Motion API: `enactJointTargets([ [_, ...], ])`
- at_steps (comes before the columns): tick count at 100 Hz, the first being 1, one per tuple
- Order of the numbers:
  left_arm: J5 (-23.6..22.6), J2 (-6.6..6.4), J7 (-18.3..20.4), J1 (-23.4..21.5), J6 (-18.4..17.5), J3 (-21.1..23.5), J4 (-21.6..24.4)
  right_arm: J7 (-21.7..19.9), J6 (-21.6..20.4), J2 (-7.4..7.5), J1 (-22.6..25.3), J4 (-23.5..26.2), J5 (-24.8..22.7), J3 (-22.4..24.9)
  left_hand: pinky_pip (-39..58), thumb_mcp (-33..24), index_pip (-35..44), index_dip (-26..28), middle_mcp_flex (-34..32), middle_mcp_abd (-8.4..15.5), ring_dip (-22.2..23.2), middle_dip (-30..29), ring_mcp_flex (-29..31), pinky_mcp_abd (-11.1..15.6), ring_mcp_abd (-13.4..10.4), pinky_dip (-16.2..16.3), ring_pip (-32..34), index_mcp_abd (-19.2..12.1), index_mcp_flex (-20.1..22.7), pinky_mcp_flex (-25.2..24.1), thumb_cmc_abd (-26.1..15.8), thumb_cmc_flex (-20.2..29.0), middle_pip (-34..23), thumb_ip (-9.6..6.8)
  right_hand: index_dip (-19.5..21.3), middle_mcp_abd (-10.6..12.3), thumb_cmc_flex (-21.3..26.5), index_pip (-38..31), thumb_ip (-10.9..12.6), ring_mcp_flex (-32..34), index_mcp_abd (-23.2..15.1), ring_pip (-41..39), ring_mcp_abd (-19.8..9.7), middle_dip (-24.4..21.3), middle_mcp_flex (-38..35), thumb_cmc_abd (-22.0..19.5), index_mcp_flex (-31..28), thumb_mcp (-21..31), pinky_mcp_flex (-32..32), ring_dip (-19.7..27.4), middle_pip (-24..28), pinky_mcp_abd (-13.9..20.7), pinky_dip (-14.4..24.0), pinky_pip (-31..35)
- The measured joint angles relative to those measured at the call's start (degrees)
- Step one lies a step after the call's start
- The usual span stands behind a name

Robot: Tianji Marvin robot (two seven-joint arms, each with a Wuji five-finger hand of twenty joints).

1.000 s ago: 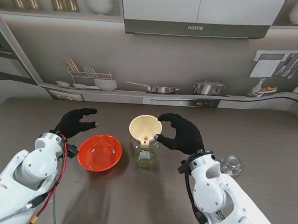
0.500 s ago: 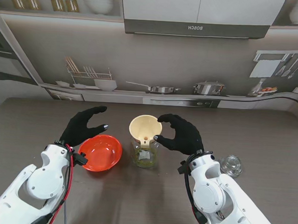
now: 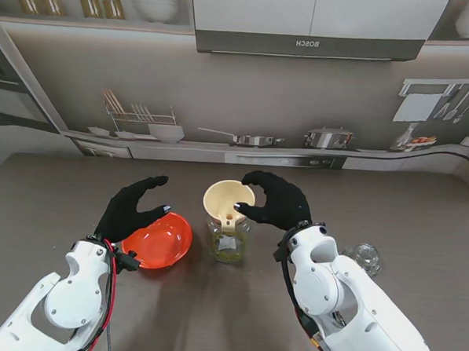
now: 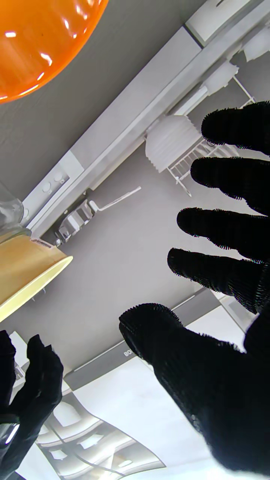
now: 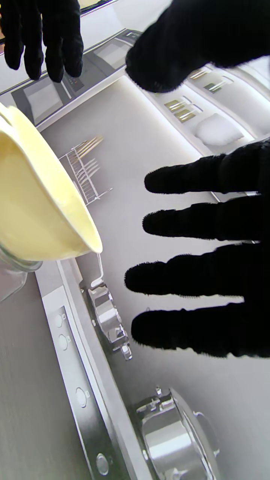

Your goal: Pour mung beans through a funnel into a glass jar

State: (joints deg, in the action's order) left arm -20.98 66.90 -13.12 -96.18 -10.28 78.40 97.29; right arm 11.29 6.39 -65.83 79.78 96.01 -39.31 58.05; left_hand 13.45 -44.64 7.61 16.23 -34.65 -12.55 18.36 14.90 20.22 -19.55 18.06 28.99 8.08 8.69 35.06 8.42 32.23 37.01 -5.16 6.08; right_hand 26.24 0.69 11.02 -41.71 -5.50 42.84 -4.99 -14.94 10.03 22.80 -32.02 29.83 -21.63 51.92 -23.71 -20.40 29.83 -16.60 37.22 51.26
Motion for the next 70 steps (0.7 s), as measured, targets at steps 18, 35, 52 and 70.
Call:
enactJointTargets([
  [18, 0.24, 0.01, -0.41, -0.84, -0.01, 0.64, 0.4, -4.28, 3.59, 0.31, -5.31, -1.31, -1.12, -2.39, -0.02, 0.49, 0.0, 0.0, 0.0, 0.0, -0.01, -0.04, 0.0, 0.0, 0.0, 0.58, 0.0, 0.0, 0.0, 0.0, 0.0, 0.03, 0.01, 0.0, 0.0, -0.06, 0.0, 0.6, 0.0, 0.0, 0.0, 0.0, 0.0, 0.0, 0.68, 0.0, 0.68, -0.18, -0.27, 0.0, 0.11, 0.0, 0.0, 0.05],
  [35, 0.82, 0.01, -0.4, -0.89, -0.47, 0.68, 0.44, -9.46, 7.63, 0.64, -11.8, -4.6, -0.3, -6.43, -0.04, 0.58, 0.0, 0.0, 0.0, 0.01, -0.01, -0.05, 0.0, 0.01, 0.0, 0.63, 0.0, 0.0, 0.0, 0.0, 0.0, 0.09, 0.02, 0.0, 0.0, -0.38, -0.01, 0.6, 0.0, 0.0, 0.01, -0.37, 0.0, 0.0, 0.68, 0.0, 0.68, -1.13, -1.33, 0.0, 0.11, 0.0, 0.0, 0.44],
  [52, 1.43, 0.03, -0.35, -0.91, -0.51, 0.68, 0.51, -15.26, 9.62, 0.89, -18.59, -8.86, 1.08, -10.9, -0.05, 1.43, 0.0, 0.0, 0.0, 0.01, -0.01, -0.05, 0.0, 0.01, 0.0, 0.69, 0.0, 0.0, 0.0, 0.0, 0.0, 0.56, 0.02, -0.12, 0.0, -0.59, -0.01, 0.6, 0.0, 1.34, 0.53, -1.49, 0.0, 0.0, 0.68, 0.0, 0.68, -1.85, -2.8, 0.0, 0.72, 0.0, 0.0, 2.17],
  [70, 1.85, 0.07, -0.29, -1.12, -0.46, 0.75, 0.9, -18.0, 11.91, 0.96, -24.19, -12.55, 0.85, -15.75, -0.06, 1.89, 0.0, 0.0, -0.01, 0.01, -0.01, -0.05, 0.0, 0.01, 0.0, 0.74, -0.04, 0.0, 0.0, 0.0, -1.03, 0.56, 0.02, -0.12, 0.0, -0.64, -0.01, 0.61, 0.0, 2.16, 1.39, -2.63, 0.0, 0.04, 0.68, -0.01, 1.41, -1.85, -3.57, 0.0, 0.86, 0.04, 0.0, 3.27],
])
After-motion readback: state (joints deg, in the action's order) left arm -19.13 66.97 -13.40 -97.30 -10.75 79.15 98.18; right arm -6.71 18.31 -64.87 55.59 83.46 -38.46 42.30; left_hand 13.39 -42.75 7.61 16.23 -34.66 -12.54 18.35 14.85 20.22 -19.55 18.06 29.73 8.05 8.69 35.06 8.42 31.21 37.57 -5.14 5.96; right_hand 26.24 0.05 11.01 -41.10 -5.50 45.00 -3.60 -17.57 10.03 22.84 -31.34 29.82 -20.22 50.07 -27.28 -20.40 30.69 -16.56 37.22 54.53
